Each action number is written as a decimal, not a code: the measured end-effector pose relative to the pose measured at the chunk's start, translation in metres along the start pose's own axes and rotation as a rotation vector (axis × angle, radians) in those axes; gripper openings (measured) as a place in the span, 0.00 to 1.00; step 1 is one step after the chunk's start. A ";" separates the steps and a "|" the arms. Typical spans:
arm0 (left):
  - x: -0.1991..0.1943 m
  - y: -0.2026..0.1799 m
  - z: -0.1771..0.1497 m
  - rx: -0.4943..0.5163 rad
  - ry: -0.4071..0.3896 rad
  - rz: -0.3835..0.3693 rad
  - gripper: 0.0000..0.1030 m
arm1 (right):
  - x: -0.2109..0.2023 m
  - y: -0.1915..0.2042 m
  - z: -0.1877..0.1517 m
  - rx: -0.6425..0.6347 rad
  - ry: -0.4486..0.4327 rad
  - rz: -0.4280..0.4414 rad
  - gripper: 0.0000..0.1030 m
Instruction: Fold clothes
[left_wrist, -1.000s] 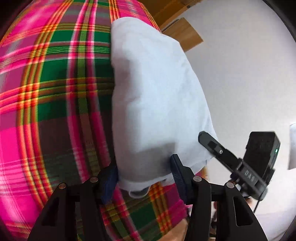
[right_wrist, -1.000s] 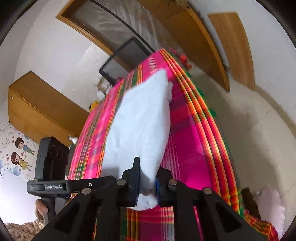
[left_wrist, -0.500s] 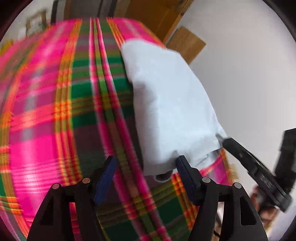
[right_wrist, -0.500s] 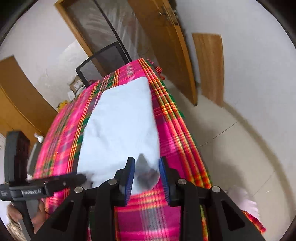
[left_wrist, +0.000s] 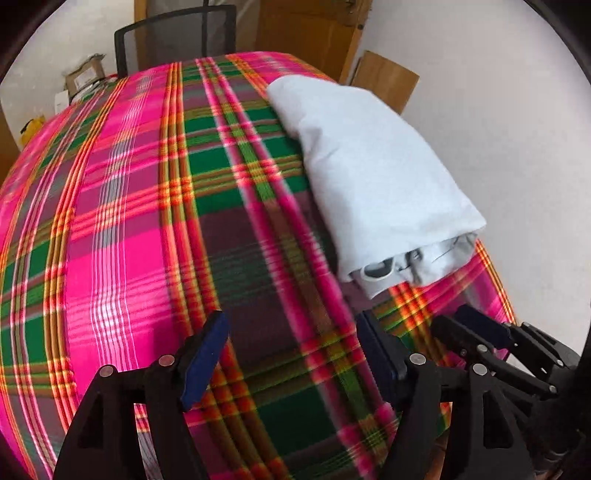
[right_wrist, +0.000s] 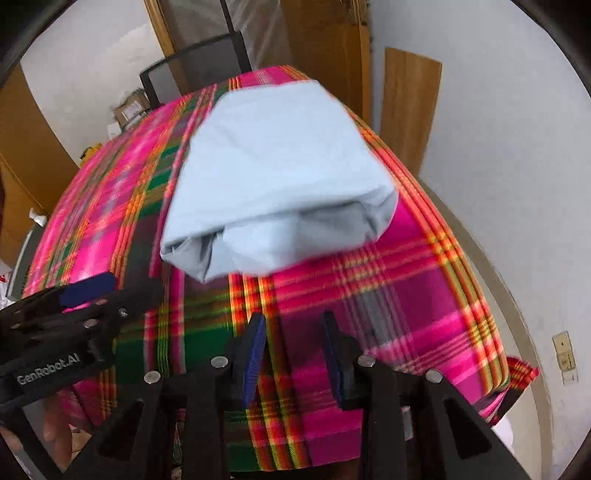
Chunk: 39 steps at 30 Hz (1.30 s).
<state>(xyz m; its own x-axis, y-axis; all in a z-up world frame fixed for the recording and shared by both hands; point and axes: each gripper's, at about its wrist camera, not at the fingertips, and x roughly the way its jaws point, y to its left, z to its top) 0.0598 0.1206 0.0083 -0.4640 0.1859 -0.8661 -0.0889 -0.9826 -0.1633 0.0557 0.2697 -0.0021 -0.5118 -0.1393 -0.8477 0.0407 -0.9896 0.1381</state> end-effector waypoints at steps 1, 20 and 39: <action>0.002 0.002 0.000 -0.009 -0.001 0.001 0.72 | 0.000 0.001 0.000 0.000 0.003 0.001 0.32; 0.007 -0.007 -0.004 0.097 0.017 0.012 0.81 | -0.001 0.014 -0.008 -0.022 -0.047 -0.034 0.34; 0.010 -0.004 -0.002 0.049 -0.009 -0.011 0.84 | -0.001 0.016 -0.012 -0.022 -0.052 -0.124 0.38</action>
<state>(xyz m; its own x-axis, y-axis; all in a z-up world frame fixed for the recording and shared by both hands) 0.0573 0.1260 -0.0011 -0.4705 0.1968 -0.8602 -0.1373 -0.9793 -0.1489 0.0673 0.2533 -0.0057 -0.5577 -0.0148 -0.8299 -0.0066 -0.9997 0.0222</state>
